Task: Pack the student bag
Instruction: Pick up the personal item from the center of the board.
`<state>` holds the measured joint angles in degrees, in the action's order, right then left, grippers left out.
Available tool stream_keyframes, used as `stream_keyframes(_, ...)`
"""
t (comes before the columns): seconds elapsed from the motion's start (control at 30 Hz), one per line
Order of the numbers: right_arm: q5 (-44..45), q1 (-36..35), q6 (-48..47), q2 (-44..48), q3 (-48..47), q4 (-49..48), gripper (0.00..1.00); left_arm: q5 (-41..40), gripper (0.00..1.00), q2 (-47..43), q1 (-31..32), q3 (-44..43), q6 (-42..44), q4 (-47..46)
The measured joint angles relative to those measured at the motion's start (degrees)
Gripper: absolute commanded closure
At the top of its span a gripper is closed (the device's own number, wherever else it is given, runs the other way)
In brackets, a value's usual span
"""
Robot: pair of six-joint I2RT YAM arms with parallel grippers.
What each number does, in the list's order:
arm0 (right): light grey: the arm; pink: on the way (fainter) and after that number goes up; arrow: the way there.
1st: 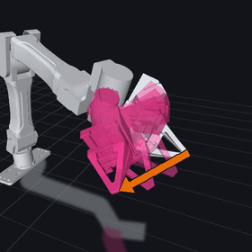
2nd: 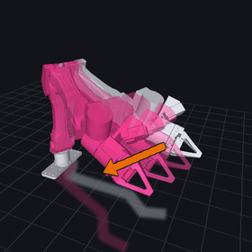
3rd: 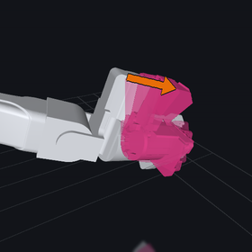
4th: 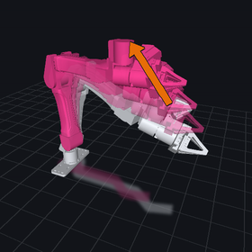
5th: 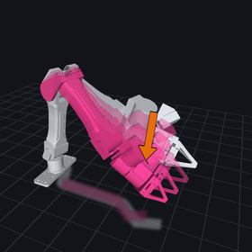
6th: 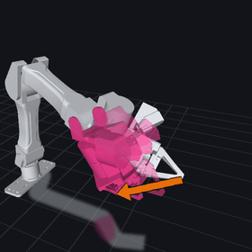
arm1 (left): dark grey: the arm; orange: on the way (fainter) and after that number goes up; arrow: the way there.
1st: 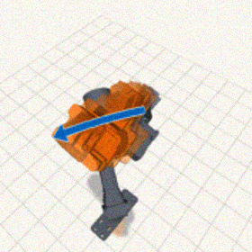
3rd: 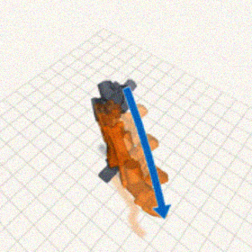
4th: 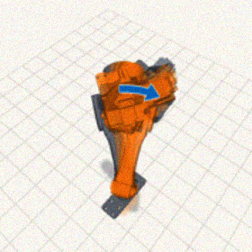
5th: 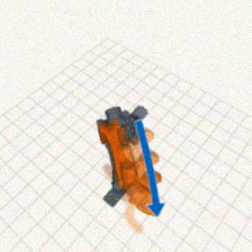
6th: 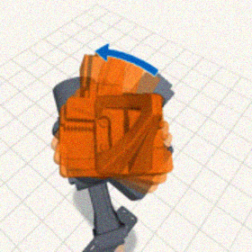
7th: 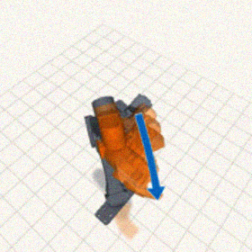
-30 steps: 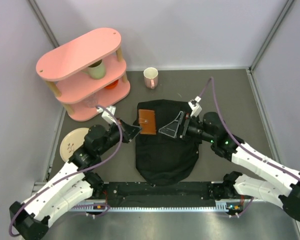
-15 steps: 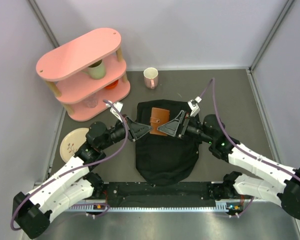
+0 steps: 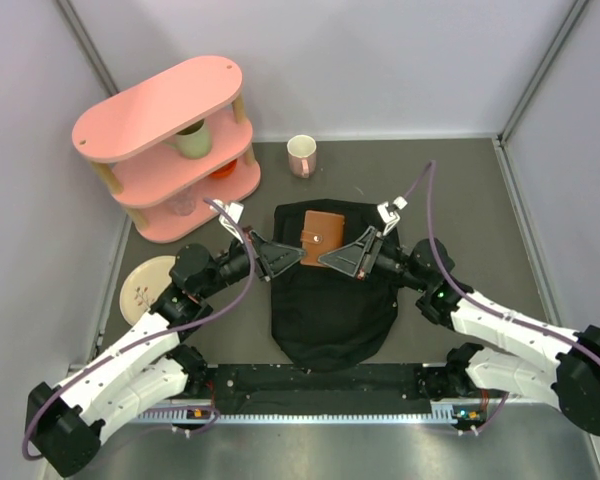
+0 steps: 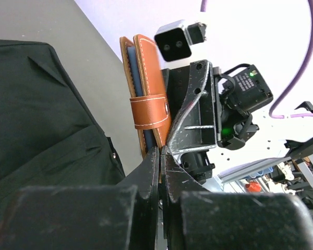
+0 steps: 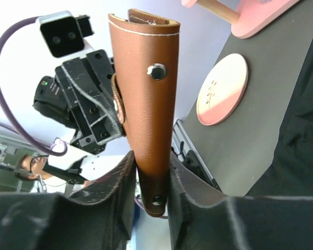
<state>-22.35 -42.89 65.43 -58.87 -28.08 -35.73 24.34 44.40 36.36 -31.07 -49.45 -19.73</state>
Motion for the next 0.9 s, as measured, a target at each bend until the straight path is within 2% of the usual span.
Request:
stream_keyframes(0.07, 0.2, 0.1, 0.0, 0.8, 0.3, -0.4, 0.95, -0.4, 0.98, 0.0, -0.2, 0.5, -0.1, -0.2)
stream_keyframes(0.1, 0.3, 0.1, -0.2, 1.4, 0.4, -0.3, 0.97, -0.7, 0.79, 0.0, -0.2, 0.8, -0.2, -0.2)
stream_keyframes(0.23, 1.1, 0.1, -1.9, 3.4, 0.4, 2.3, 1.0, -1.3, 0.28, 0.0, -0.1, 1.7, -0.3, -1.1)
stream_keyframes(0.33, 2.2, 0.1, -3.8, 4.5, 0.2, 5.5, 1.0, -2.7, 0.1, -0.1, -0.1, 2.2, 0.2, -1.0)
stream_keyframes(0.43, 2.8, 0.1, -5.3, 5.4, 0.2, 8.3, 1.0, -4.9, 0.01, -0.4, -0.1, 2.3, 1.0, 0.6)
stream_keyframes(0.6, 0.8, 0.1, -7.2, 5.9, 0.2, 10.6, 1.0, -6.1, 0.01, -0.3, -1.3, 2.3, 2.9, -0.3)
stream_keyframes(0.73, -3.7, 0.1, -7.7, 4.6, 0.0, 10.4, 1.0, -1.1, 0.02, 5.8, -4.5, 1.2, 2.8, -4.5)
stream_keyframes(0.83, -6.8, 0.1, -7.8, 3.2, -0.1, 9.8, 1.0, 3.4, 0.05, 11.6, -5.7, 0.0, 1.9, -7.9)
stream_keyframes(0.9, -8.5, 0.1, -8.0, 2.7, -0.2, 9.8, 1.0, 6.4, 0.17, 14.0, -5.9, -0.9, 1.4, -9.0)
